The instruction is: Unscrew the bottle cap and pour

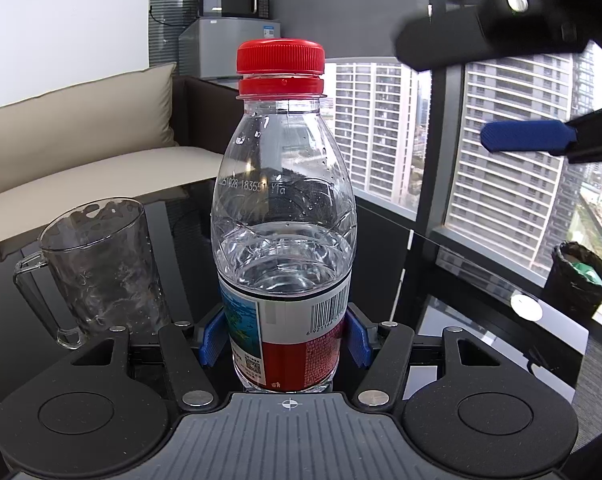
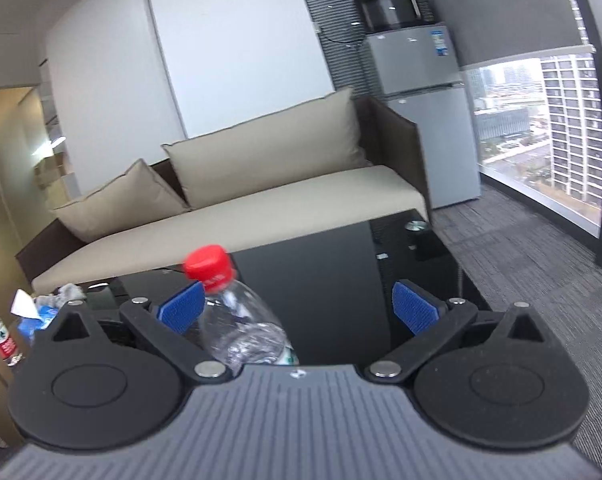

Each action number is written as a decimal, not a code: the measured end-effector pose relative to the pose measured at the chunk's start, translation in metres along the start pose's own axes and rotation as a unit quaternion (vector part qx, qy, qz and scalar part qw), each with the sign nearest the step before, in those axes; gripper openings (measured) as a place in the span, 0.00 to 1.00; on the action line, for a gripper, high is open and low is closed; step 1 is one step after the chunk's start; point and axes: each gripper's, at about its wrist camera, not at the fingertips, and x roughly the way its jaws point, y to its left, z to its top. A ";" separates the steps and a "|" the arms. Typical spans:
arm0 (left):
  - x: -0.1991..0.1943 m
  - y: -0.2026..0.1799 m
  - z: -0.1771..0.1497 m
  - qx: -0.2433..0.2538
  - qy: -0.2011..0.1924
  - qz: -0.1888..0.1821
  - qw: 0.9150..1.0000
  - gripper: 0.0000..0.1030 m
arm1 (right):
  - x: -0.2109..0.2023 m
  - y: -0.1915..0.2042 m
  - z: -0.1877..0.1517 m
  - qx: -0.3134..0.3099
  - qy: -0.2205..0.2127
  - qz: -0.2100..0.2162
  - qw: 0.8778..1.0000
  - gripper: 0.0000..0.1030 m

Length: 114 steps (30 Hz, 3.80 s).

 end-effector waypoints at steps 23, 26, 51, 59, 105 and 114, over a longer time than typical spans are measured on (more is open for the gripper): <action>-0.005 0.004 0.000 0.004 0.002 -0.007 1.000 0.54 | 0.032 0.044 0.019 -0.075 0.026 0.037 0.996 0.53; -0.005 0.004 0.001 0.004 0.002 -0.007 1.000 0.54 | 0.033 0.043 0.015 -0.079 0.028 0.036 0.996 0.47; -0.003 0.005 -0.001 0.011 0.001 -0.010 1.000 0.55 | 0.045 0.045 0.016 -0.122 0.049 0.044 0.990 0.32; -0.003 0.004 -0.001 0.012 0.001 -0.012 1.000 0.55 | 0.049 0.037 0.021 -0.150 0.063 0.076 0.984 0.32; 0.001 -0.016 -0.001 0.017 -0.002 -0.014 1.000 0.55 | 0.047 0.061 0.015 -0.128 0.065 0.010 0.990 0.32; 0.004 -0.015 -0.004 0.024 -0.005 -0.016 1.000 0.55 | 0.047 0.051 0.014 -0.145 0.055 0.041 0.987 0.32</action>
